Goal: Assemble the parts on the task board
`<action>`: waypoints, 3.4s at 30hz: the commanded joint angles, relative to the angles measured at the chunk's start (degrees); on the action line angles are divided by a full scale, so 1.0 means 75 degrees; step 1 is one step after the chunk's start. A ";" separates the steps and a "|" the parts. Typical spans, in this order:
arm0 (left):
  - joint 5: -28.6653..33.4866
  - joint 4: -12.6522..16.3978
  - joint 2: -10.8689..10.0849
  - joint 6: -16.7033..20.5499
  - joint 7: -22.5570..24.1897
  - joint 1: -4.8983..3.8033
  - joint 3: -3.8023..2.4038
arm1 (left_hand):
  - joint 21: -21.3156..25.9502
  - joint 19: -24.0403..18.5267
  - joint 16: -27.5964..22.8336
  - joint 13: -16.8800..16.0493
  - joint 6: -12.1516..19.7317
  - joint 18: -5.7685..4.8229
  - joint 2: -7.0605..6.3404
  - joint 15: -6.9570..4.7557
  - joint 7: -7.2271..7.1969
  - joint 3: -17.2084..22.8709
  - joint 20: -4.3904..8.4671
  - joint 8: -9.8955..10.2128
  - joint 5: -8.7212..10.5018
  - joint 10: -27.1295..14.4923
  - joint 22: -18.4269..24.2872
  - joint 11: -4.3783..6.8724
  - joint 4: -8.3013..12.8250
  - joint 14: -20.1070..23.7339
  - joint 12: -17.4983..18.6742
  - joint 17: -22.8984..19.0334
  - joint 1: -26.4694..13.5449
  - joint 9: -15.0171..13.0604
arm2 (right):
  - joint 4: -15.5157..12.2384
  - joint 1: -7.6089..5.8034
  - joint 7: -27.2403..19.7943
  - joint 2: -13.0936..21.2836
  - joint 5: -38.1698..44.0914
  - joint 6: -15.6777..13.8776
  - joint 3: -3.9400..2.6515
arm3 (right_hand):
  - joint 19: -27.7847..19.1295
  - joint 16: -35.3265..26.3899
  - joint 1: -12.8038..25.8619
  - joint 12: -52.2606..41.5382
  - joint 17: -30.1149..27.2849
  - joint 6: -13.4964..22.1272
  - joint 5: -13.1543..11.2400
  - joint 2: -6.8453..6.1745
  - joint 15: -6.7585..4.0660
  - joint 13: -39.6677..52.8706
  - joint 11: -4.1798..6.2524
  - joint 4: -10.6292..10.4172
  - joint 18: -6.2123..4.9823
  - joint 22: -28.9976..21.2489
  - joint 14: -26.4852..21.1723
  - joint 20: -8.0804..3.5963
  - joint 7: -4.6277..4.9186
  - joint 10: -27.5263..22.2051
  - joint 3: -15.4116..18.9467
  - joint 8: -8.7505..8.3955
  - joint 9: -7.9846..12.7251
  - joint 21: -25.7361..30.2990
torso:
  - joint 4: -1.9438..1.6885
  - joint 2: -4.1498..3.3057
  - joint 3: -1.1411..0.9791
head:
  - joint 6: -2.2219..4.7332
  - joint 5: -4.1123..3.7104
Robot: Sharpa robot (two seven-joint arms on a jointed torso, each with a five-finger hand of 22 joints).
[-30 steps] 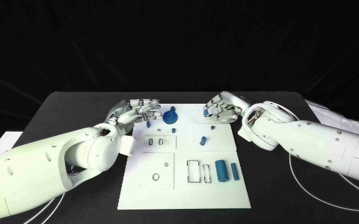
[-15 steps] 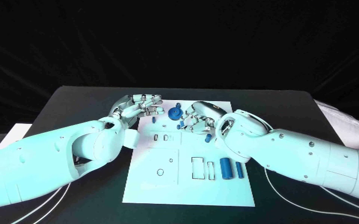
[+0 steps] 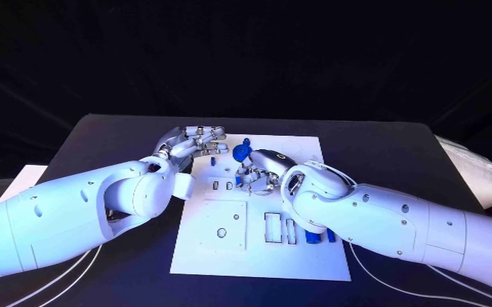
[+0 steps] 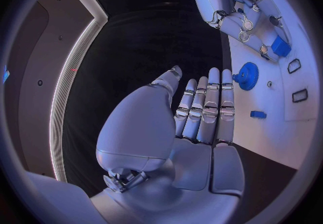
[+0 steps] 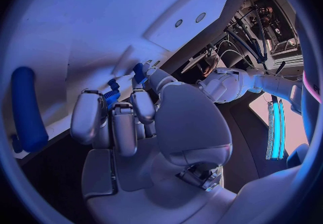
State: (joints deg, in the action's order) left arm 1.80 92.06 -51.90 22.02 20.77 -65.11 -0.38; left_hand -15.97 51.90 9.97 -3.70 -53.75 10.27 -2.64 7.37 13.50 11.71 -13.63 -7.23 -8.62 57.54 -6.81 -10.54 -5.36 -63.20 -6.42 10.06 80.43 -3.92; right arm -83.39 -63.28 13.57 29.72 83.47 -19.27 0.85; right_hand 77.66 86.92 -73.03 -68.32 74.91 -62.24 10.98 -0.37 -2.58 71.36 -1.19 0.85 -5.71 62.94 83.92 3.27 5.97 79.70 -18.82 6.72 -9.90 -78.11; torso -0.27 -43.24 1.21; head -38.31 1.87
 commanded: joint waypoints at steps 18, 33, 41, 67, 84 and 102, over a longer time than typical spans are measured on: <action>0.0034 -0.0004 0.0034 -0.0153 0.0079 -0.0002 -0.0005 | 0.0042 -0.0028 -0.0040 -0.0002 0.0020 0.0018 0.0084 0.0004 0.0041 0.0012 -0.0005 0.0045 0.0039 -0.0010 0.0009 0.0009 0.0046 0.0021 0.0039 0.0011 0.0015 -0.0007 | 0.0070 0.0095 0.0302 -0.0129 0.0519 0.0511 0.0034 | -0.0035 -0.0061 0.0174 0.0061 0.1032 -0.0150 0.0050 -0.0188 -0.0062 0.0014 0.0039 -0.0119 0.0047 -0.0053 0.0613 -0.0018 -0.0038 -0.0018 0.0034 0.0005 -0.0141 0.0068 | 0.0005 0.0002 -0.0017 | -0.0106 0.0083; 0.0036 -0.0011 0.0043 -0.0161 0.0073 -0.0002 -0.0005 | 0.0042 -0.0028 -0.0040 -0.0002 0.0020 0.0018 0.0084 0.0004 0.0041 0.0012 -0.0005 0.0045 0.0039 -0.0010 0.0009 0.0009 0.0046 0.0021 0.0039 0.0011 0.0015 -0.0007 | -0.0008 0.0100 0.0454 -0.0062 0.0686 0.0693 0.0035 | -0.0094 -0.0113 0.0268 0.0209 0.0937 -0.0066 0.0123 -0.0329 -0.0054 -0.0092 0.0019 -0.0122 0.0024 -0.0184 0.0593 -0.0019 -0.0004 -0.0099 0.0125 -0.0070 -0.0121 0.0140 | -0.0001 0.0004 -0.0010 | -0.0165 0.0083; 0.0036 -0.0010 0.0043 -0.0157 0.0054 -0.0002 -0.0005 | 0.0043 -0.0027 -0.0045 -0.0001 0.0019 0.0018 0.0088 0.0004 0.0041 0.0020 -0.0005 0.0046 0.0040 -0.0008 0.0010 0.0009 0.0051 0.0019 0.0041 0.0015 0.0013 -0.0008 | -0.0023 0.0101 0.0492 -0.0066 0.0700 0.0447 0.0036 | -0.0232 -0.0186 0.0487 0.1028 0.0823 0.0273 0.0260 -0.0582 0.0041 -0.0741 -0.0103 -0.0205 -0.0022 -0.0481 0.0564 0.0051 0.0142 -0.0542 0.0330 -0.0308 -0.0023 0.0313 | 0.0007 0.0003 -0.0010 | -0.0169 0.0092; -0.0542 -0.0090 0.0033 -0.0108 -0.0340 -0.0002 -0.0006 | -0.1259 0.1551 0.1894 -0.0078 -0.0256 -0.0010 0.0031 -0.0690 -0.0304 0.0280 0.0661 0.0016 0.0030 0.0910 -0.0638 0.0474 0.0165 -0.2083 -0.0172 0.1389 -0.0221 -0.0025 | -0.1242 0.0143 -0.0601 0.0749 0.0346 -0.1627 -0.0126 | -0.0466 -0.0435 0.0609 0.1778 0.0473 0.1230 0.0510 -0.0914 0.0214 -0.1503 -0.0300 -0.0595 -0.0128 -0.1101 0.0483 0.0226 0.0345 -0.1071 0.1298 -0.0343 0.0285 0.0727 | 0.0028 0.0041 -0.0027 | -0.0112 0.0111; -0.6474 -0.0339 0.0140 -0.2356 -0.5790 -0.0505 -0.0018 | -0.7260 0.3441 1.0607 -0.6825 -0.0826 -0.0576 0.0072 -0.1355 -0.1084 -0.0690 0.1358 -0.1592 0.0170 0.2137 -0.6711 0.1305 -0.1073 -0.3546 -0.7597 1.0559 -0.1411 -0.0989 | -0.1635 -0.1265 -0.1613 0.3047 -0.3627 -0.0737 -0.0241 | -0.0654 -0.0678 0.0242 0.1664 0.0114 0.1136 0.0640 -0.0544 0.0191 -0.1471 -0.0275 -0.0577 -0.0211 -0.1585 0.0401 0.0208 0.0326 -0.1048 0.1304 -0.0246 0.0285 0.1021 | 0.0192 0.0504 -0.0127 | -0.0239 0.0343; -0.8294 -0.1303 0.1327 -0.3455 -0.7600 -0.0641 -0.0012 | -0.8696 0.4151 1.0671 -0.8082 -0.0230 -0.0923 0.0579 -0.1548 -0.1376 -0.1995 0.1525 -0.3428 0.0311 0.2471 -0.8917 0.1505 -0.1517 -0.3573 -0.8535 1.0658 -0.1816 -0.2666 | -0.1364 -0.1359 -0.1356 0.3468 -0.3761 -0.0423 -0.0129 | -0.0719 -0.0783 0.0283 0.1790 -0.0021 0.1102 0.0811 -0.0558 0.0178 -0.1621 -0.0265 -0.0665 -0.0246 -0.1814 0.0378 0.0193 0.0312 -0.1117 0.1484 -0.0206 0.0293 0.1170 | 0.0207 0.0618 -0.0180 | -0.0405 0.0420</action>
State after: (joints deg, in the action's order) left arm -56.55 82.62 -42.31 -0.84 -33.41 -69.83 -0.46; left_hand -81.03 82.64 89.86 -64.25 -55.71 4.42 1.73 -4.00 3.21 -3.04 -2.14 -32.75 -6.45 75.76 -73.59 0.72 -16.73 -83.98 -70.13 74.94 67.10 -23.72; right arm -93.70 -73.47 3.03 55.86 55.53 -23.95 -0.13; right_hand 72.52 81.37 -70.91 -55.07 74.80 -53.49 16.86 -4.39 -1.33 59.25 -3.14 -4.13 -6.63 49.37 83.92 4.73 8.32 71.61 -7.98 4.87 -7.78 -69.70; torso 1.20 -38.62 -0.06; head -41.24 4.91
